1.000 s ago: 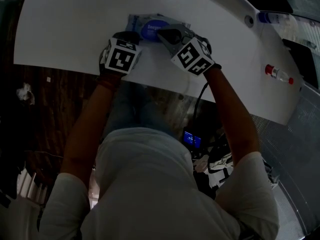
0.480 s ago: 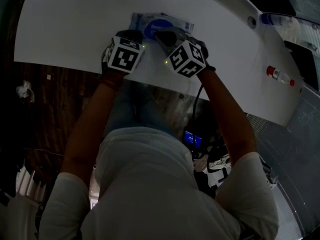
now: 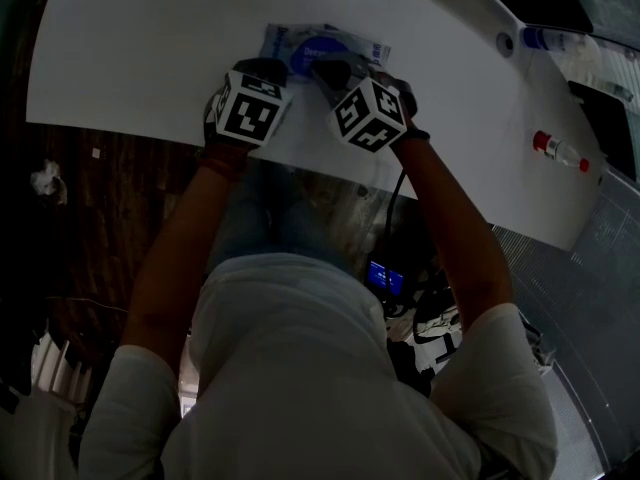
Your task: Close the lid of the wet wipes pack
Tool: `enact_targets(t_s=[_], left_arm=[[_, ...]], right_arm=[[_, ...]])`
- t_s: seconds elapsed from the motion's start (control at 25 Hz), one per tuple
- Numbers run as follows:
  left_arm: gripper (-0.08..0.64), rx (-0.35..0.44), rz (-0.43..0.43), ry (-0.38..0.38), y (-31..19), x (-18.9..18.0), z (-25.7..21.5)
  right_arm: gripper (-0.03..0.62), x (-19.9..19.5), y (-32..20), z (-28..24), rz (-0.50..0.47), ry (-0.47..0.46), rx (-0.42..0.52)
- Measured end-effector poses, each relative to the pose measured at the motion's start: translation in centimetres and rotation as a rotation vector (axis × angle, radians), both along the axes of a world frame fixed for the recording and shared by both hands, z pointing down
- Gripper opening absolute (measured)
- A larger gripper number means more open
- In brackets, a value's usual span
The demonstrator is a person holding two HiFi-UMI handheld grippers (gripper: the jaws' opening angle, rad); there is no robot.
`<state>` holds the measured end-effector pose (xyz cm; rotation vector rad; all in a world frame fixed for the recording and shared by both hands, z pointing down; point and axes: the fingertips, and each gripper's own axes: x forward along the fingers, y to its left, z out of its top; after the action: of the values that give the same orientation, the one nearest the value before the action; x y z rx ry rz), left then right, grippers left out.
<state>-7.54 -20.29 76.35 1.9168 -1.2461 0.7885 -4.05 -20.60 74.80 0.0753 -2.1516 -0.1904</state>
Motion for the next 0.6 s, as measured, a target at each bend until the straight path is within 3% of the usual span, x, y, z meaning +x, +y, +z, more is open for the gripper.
enact_targets(t_s=[0.4, 0.6], left_arm=[[0.002, -0.002, 0.011, 0.017, -0.2, 0.0, 0.2], [0.002, 0.031, 0.008, 0.051, -0.4, -0.1, -1.8]], right_arm=[[0.0, -0.2, -0.3, 0.3, 0.029, 0.006, -0.006], [0.0, -0.2, -0.3, -2.1, 0.137, -0.107, 0.009]])
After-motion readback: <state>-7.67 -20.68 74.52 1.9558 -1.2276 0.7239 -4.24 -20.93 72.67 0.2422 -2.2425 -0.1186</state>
